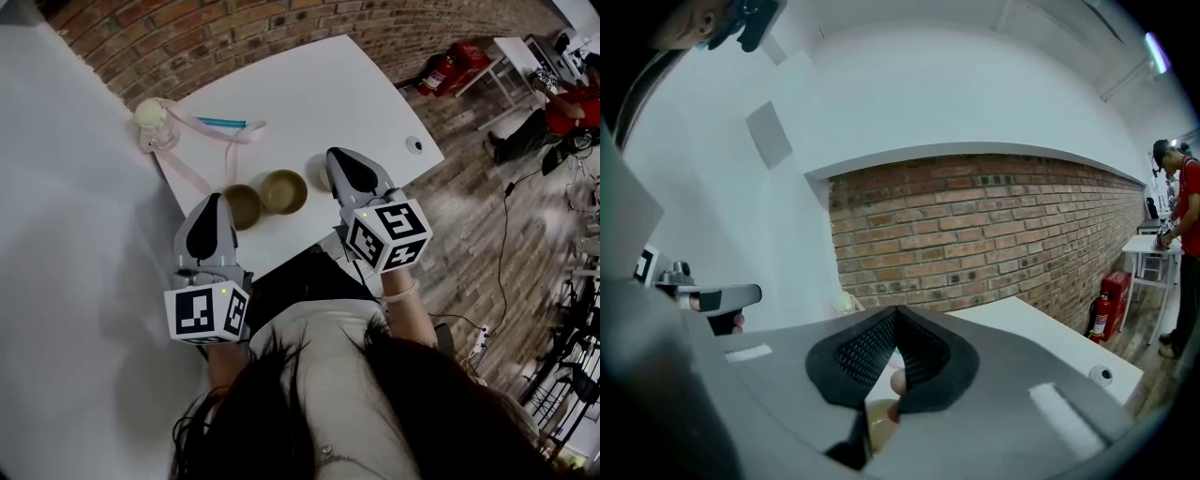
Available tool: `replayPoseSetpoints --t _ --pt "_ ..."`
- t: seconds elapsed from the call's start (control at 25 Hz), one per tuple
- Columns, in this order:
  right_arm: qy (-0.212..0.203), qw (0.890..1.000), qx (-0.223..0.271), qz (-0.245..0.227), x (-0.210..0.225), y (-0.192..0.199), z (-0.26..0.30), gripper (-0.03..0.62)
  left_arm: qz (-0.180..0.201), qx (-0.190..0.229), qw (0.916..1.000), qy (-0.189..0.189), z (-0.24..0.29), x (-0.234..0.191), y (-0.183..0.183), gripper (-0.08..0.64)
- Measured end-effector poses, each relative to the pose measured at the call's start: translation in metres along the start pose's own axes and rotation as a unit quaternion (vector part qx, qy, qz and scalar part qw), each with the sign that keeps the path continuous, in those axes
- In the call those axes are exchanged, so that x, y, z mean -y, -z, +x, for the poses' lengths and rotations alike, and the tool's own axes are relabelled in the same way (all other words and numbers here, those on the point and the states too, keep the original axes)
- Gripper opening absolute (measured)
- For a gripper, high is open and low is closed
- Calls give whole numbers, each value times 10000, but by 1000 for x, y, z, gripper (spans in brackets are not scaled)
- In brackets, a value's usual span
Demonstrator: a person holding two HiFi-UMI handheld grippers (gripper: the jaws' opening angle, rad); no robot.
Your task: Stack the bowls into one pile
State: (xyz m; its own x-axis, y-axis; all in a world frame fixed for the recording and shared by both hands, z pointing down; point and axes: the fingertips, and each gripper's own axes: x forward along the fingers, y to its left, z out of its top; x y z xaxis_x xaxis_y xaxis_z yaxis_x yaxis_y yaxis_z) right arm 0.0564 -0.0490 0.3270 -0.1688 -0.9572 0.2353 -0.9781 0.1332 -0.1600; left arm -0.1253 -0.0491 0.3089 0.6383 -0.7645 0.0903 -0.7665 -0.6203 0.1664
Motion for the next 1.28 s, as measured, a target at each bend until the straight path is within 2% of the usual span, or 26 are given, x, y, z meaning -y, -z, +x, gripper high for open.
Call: replayPoseSetpoints --t 0.6,1.28 --pt "41 9998 -197 61 43 4 16 3 -6 -59 10000 -64 40 12 -1 0" --pt "41 9974 -699 183 107 34 33 11 -50 -277 9995 -166 93 39 14 0"
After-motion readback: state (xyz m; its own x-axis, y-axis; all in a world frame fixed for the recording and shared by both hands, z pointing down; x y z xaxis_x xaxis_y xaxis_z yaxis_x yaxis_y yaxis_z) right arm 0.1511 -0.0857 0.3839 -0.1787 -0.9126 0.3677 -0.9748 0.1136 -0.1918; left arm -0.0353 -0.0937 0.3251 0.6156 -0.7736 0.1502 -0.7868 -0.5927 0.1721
